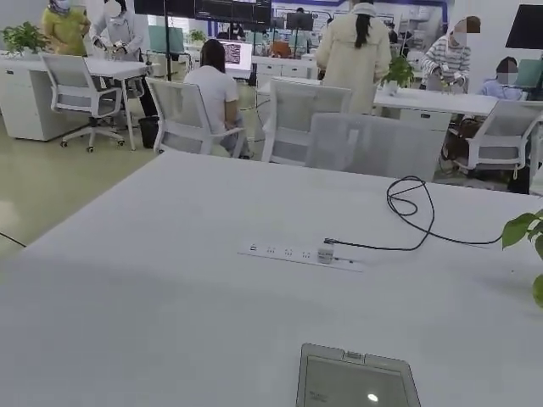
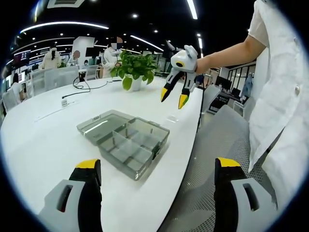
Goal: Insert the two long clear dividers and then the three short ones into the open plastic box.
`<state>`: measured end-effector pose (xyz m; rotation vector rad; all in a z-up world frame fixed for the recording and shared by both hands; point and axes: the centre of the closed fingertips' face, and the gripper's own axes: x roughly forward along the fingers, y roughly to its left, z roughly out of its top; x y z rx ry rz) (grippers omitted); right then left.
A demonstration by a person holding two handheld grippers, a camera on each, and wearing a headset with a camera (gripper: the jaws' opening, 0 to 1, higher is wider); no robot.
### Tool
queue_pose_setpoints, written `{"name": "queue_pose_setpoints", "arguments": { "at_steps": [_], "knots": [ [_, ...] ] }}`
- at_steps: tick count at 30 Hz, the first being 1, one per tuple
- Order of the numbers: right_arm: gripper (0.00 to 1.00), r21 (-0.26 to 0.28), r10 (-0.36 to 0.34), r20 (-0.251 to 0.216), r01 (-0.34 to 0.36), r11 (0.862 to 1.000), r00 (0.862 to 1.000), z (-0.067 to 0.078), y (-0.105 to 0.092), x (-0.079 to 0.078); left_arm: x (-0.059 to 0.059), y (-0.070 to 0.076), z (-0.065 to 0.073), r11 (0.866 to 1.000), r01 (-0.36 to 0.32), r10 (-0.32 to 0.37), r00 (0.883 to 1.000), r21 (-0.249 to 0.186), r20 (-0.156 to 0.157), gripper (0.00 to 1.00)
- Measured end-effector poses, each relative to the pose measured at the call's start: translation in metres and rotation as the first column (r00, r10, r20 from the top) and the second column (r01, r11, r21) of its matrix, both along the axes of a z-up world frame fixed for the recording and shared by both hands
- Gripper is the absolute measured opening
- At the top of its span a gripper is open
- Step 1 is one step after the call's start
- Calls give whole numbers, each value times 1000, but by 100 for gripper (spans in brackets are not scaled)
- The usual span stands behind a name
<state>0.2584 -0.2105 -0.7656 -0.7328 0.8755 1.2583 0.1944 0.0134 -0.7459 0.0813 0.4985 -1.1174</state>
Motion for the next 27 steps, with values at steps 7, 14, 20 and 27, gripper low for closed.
{"name": "queue_pose_setpoints", "arguments": {
  "at_steps": [7,14,20,27],
  "knots": [
    [45,-88,9,-33,-12,996,999,-24,-31,-4,2,3,-1,1000,-6,6,1000,1,-5,100],
    [49,-210,79,-54,-88,974,995,-58,-61,-8,2,3,-2,1000,-8,8,1000,6,-7,100],
    [53,-267,119,-64,-132,955,991,-76,-72,-9,2,4,-3,1000,-9,9,1000,8,-13,100],
    [52,-312,151,-57,-161,936,987,-87,-81,-7,2,7,-5,1000,-13,13,1000,12,-19,100]
  ]
}}
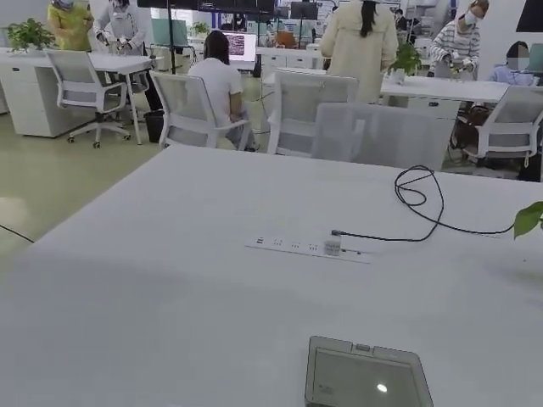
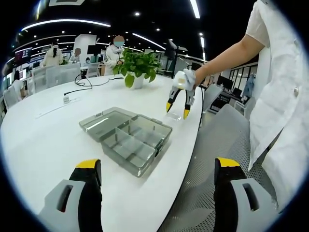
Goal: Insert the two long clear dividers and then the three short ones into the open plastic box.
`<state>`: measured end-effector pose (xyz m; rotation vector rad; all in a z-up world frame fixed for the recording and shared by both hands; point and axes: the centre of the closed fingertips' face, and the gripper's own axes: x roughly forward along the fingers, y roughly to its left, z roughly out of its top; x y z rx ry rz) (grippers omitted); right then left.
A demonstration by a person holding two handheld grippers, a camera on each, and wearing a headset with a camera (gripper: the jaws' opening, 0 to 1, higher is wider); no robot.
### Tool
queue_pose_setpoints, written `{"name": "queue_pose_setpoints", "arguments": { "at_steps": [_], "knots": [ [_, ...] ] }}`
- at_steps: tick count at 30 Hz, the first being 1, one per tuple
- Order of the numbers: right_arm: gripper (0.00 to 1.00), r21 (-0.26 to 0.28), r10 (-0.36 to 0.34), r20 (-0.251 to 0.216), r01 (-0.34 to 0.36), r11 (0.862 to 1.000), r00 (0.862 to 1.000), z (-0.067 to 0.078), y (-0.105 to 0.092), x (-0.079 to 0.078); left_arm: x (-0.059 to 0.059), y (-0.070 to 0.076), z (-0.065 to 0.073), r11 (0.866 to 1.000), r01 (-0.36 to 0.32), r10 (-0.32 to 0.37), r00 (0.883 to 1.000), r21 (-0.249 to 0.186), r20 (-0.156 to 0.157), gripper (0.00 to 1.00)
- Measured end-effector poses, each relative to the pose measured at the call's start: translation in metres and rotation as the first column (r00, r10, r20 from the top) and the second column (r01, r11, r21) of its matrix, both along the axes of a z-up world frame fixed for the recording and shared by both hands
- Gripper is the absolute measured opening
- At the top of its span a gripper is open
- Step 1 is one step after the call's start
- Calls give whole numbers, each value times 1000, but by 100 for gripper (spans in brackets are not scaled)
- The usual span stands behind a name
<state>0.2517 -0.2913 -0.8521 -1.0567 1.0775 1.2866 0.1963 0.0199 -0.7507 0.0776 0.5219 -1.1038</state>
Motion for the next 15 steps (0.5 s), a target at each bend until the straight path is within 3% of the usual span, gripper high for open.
{"name": "queue_pose_setpoints", "arguments": {
  "at_steps": [6,11,15],
  "knots": [
    [48,-42,41,12,-41,998,999,-5,-6,-1,0,0,0,1000,0,0,1000,0,-2,99],
    [47,-34,31,13,-31,999,999,-3,-6,0,1,1,-1,1000,1,-1,1000,1,-5,99],
    [38,-29,21,15,-21,999,1000,-2,-6,2,1,0,-1,1000,3,-3,1000,0,-5,99]
  ]
}}
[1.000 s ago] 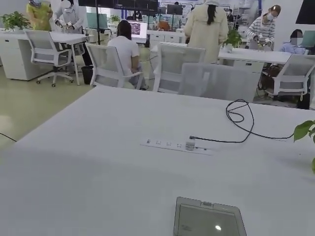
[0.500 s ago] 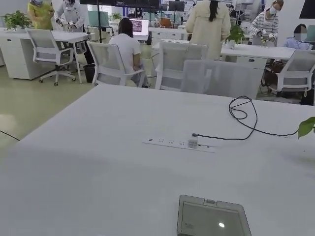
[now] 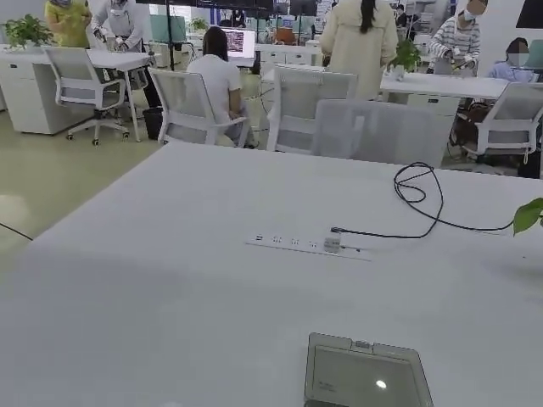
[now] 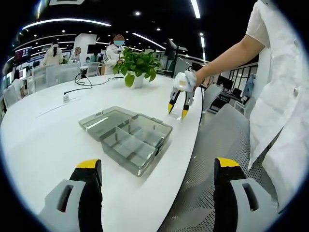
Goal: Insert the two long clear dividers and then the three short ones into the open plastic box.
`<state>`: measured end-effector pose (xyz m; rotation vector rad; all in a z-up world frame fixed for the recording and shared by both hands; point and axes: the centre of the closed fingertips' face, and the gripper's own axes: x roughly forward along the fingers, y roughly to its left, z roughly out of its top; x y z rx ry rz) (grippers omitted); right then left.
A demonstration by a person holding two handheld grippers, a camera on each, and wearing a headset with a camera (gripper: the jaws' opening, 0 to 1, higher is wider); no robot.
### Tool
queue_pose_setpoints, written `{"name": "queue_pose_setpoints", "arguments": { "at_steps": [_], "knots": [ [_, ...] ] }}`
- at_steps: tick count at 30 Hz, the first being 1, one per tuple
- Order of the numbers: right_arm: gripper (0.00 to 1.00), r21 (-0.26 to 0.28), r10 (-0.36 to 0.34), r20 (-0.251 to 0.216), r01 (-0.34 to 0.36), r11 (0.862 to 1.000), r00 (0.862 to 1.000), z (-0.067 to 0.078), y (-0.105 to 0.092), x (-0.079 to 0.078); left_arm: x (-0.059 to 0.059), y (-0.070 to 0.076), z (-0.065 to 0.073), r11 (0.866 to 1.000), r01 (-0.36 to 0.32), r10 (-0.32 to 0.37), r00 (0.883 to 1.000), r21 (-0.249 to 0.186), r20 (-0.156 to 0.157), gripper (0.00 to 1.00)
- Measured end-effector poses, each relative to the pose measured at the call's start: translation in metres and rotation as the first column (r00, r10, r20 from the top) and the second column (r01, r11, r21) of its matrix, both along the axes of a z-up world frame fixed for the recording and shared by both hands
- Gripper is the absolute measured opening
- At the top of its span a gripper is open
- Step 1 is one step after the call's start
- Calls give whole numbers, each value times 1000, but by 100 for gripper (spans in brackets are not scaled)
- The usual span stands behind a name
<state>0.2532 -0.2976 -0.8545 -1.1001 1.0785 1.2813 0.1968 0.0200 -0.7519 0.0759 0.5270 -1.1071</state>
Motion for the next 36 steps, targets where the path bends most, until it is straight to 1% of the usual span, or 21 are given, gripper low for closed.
{"name": "queue_pose_setpoints", "arguments": {
  "at_steps": [2,3,11,13,18,22,25,28,31,35,36],
  "knots": [
    [36,1,-8,1,8,1000,1000,1,0,0,0,0,0,1000,1,-1,1000,0,1,99],
    [33,-1,-11,3,11,1000,1000,1,0,0,0,0,0,1000,0,0,1000,0,1,99],
    [33,-4,-11,13,11,1000,1000,2,0,0,0,0,0,1000,3,-3,1000,4,2,99],
    [33,-10,-8,27,9,1000,1000,3,0,1,-1,1,0,1000,4,-4,1000,5,4,99],
    [33,22,-23,51,22,1000,998,12,7,4,-1,2,0,1000,2,-2,1000,4,3,99],
    [33,51,-23,77,19,999,997,25,19,7,0,3,1,1000,0,0,1000,4,8,99],
    [33,88,-27,97,19,996,995,38,33,9,2,2,5,1000,-12,12,1000,-10,11,99],
    [33,108,-9,120,-4,994,993,49,45,9,3,1,8,1000,-16,16,1000,-14,6,99],
    [33,125,6,145,-24,992,989,62,58,10,5,-1,13,1000,-22,22,1000,-22,10,99],
    [33,156,17,169,-44,987,985,78,77,9,13,-5,25,996,-57,57,998,-74,0,98],
    [33,165,20,180,-51,985,983,85,84,9,16,-7,29,993,-70,69,997,-94,-15,97]
  ]
}}
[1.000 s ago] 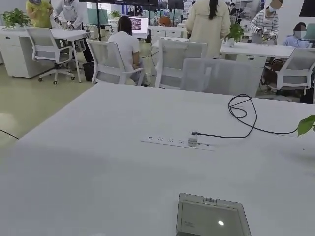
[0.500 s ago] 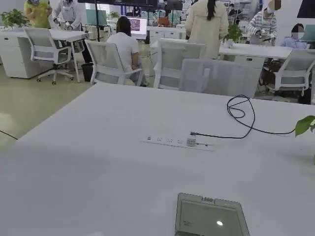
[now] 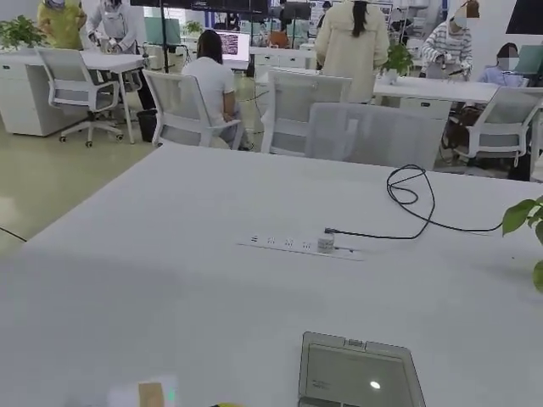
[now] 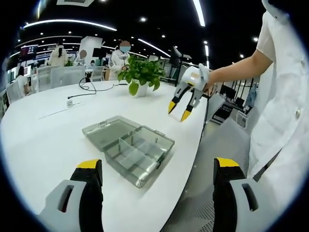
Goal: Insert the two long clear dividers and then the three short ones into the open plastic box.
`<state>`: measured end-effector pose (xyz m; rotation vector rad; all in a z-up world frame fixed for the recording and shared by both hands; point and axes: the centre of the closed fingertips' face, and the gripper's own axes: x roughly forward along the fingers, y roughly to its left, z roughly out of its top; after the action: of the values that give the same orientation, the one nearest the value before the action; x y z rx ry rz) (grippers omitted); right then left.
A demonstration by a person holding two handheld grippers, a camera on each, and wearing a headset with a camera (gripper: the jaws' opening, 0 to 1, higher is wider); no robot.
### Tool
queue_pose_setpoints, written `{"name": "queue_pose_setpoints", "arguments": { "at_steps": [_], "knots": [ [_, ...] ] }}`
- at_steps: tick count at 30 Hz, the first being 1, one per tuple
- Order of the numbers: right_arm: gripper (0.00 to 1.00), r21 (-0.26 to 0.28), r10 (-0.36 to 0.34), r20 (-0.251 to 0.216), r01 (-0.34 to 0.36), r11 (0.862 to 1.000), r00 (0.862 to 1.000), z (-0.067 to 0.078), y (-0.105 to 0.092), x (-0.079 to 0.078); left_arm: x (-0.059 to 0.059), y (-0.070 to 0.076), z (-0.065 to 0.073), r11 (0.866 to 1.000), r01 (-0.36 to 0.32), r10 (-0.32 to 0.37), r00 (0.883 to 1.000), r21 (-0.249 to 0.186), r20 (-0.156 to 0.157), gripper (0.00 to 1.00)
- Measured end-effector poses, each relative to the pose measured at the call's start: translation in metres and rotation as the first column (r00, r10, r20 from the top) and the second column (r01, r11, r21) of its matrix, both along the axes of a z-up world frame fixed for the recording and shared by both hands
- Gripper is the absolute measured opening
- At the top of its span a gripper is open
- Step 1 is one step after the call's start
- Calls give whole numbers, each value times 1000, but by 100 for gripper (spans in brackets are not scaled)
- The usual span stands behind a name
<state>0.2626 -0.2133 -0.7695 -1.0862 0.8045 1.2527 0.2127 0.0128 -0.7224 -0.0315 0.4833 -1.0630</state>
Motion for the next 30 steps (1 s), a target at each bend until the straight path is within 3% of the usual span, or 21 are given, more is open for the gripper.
{"name": "queue_pose_setpoints", "arguments": {
  "at_steps": [3,5,10,12,14,16,19,20,23,25,26,30],
  "knots": [
    [33,23,6,16,-6,1000,1000,11,12,0,5,-4,6,999,-28,27,999,-32,-30,95],
    [33,35,15,30,-16,999,999,19,21,0,10,-8,14,997,-42,40,999,-71,-24,94],
    [33,66,31,63,-35,997,998,38,44,-1,18,-19,28,982,-100,84,991,-159,-101,87],
    [33,78,40,75,-46,996,996,45,54,-2,18,-27,35,967,-131,94,980,-217,-173,86],
    [33,88,49,88,-57,994,995,51,64,-3,18,-34,40,958,-138,90,977,-253,-193,84],
    [33,99,53,95,-63,993,994,57,73,-4,19,-40,43,945,-168,98,964,-280,-248,79],
    [33,112,61,103,-73,991,993,64,84,-7,22,-49,45,932,-187,93,951,-309,-295,74],
    [33,118,64,107,-77,990,992,66,88,-8,21,-51,45,926,-206,94,937,-315,-336,71],
    [33,127,69,112,-83,988,991,71,96,-11,24,-55,46,917,-217,87,927,-333,-365,66],
    [33,136,73,117,-88,987,990,76,103,-13,24,-59,48,907,-236,82,912,-348,-403,60],
    [33,141,74,119,-90,986,990,78,107,-15,24,-61,49,900,-249,76,898,-359,-433,57],
    [33,158,81,127,-101,982,989,84,119,-20,25,-65,49,891,-260,63,882,-371,-466,47]
  ]
}}
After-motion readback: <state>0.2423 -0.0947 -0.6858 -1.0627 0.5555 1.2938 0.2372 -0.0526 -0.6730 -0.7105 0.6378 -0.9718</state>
